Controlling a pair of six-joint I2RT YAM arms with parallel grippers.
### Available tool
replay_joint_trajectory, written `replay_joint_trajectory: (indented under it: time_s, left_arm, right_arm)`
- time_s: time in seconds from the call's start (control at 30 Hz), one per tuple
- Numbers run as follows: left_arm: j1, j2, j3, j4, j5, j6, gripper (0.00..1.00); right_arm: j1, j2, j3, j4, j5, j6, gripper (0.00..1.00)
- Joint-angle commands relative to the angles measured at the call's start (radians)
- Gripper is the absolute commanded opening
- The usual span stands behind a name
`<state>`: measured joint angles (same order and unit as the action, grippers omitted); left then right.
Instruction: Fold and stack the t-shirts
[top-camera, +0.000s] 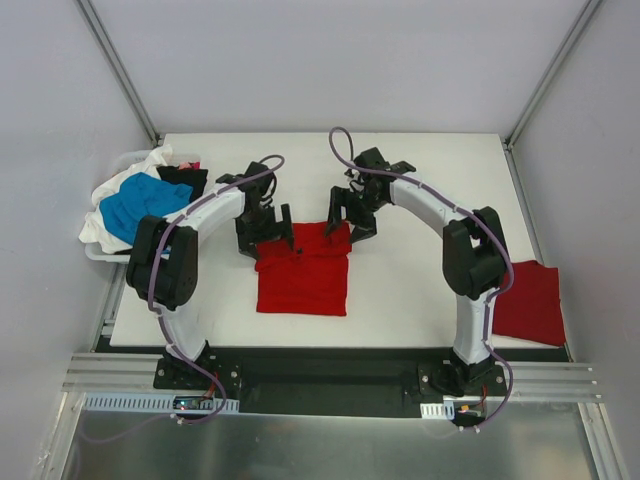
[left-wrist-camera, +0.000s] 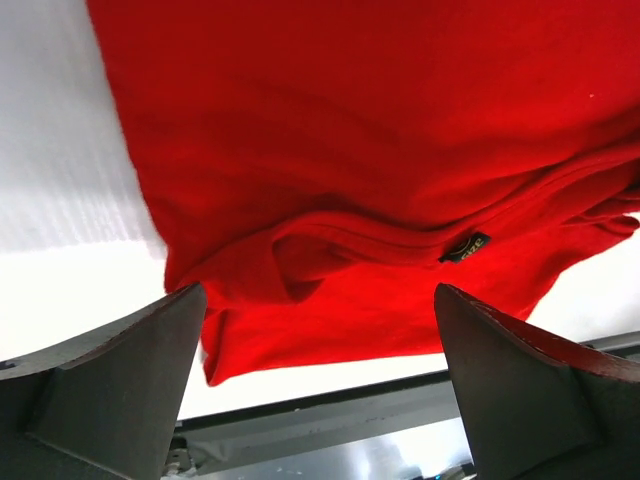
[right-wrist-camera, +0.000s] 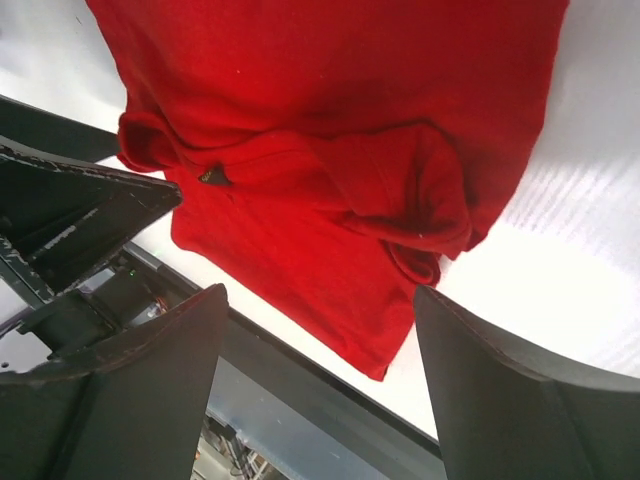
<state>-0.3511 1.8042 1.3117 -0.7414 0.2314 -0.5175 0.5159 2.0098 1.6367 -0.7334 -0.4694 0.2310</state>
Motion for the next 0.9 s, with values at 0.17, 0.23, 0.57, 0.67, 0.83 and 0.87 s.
replay_joint_trajectory:
  time_s: [0.17, 0.23, 0.57, 0.67, 0.83, 0.87]
  left_arm:
    - [0.008, -0.063, -0.107, 0.016, 0.031, -0.039, 0.99]
    - [0.011, -0.1, -0.129, 0.016, 0.017, -0.033, 0.99]
    - [0.012, -0.161, -0.186, 0.013, 0.005, -0.036, 1.0]
    - [0.012, -0.144, -0.164, 0.016, 0.005, -0.042, 0.99]
    - [0.012, -0.082, -0.123, 0.028, 0.0, -0.041, 0.99]
    - [0.012, -0.072, -0.108, 0.034, 0.0, -0.039, 0.99]
  right_arm:
    - [-0.001, -0.057, -0.141, 0.063, -0.029, 0.011, 0.79]
    - [-0.001, -0.077, -0.164, 0.071, -0.029, 0.007, 0.79]
    - [0.001, -0.056, -0.155, 0.077, -0.028, -0.005, 0.78]
    - [0.001, -0.033, -0.127, 0.072, -0.029, -0.009, 0.78]
    - [-0.001, -0.005, -0.103, 0.071, -0.032, -0.004, 0.78]
    - [0.001, -0.002, -0.092, 0.071, -0.031, -0.005, 0.78]
